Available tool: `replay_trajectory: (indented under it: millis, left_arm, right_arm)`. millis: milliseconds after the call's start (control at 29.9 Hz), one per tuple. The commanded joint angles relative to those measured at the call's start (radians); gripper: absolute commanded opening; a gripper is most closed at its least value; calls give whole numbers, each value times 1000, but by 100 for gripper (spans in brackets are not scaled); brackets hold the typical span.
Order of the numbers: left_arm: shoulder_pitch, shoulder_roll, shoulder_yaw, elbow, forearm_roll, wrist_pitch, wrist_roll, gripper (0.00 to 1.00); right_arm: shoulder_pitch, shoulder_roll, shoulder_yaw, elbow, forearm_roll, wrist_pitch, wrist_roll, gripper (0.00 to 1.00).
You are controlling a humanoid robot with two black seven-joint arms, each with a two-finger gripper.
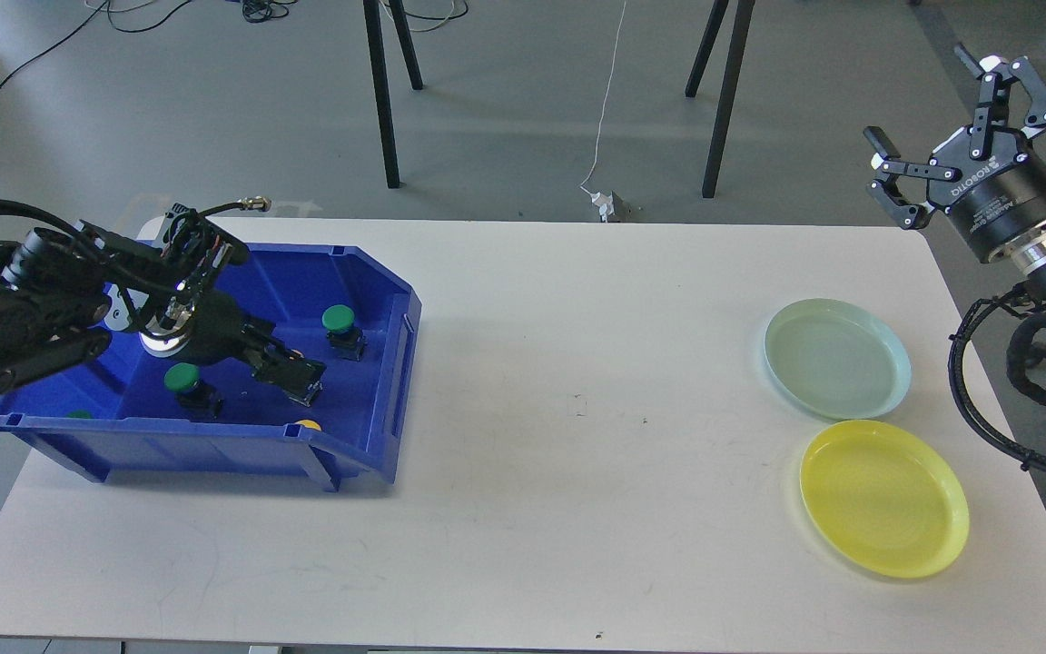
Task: Pass button and place on color plate
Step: 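Grasp a yellow button in the bin with the left gripper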
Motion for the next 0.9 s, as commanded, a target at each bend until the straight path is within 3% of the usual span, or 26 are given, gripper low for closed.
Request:
replay_trajectory:
  millis: [0,334,501,701,802,868]
  left_arm:
    - [4,-10,-1,4,-2,-2,0,99]
    - [88,-80,-1,122,-2,5,0,88]
    - [99,-83,4,136,0,7,0,72]
    - [111,-87,7,158,26,8,0,42]
    - [117,-86,3,164,60,8,0,34]
    - [120,-84,1,164,61,8,0,6]
  right_arm:
    - [-8,-7,0,0,0,0,0,99]
    - [-20,-9,2,0,0,0,1,99]
    - [-28,-7,3,0,6,0,3,99]
    - [-44,-6,3,0,6,0,4,99]
    - [-55,-6,12,0,8,0,4,99]
    - [-64,-6,20,0,8,0,4,99]
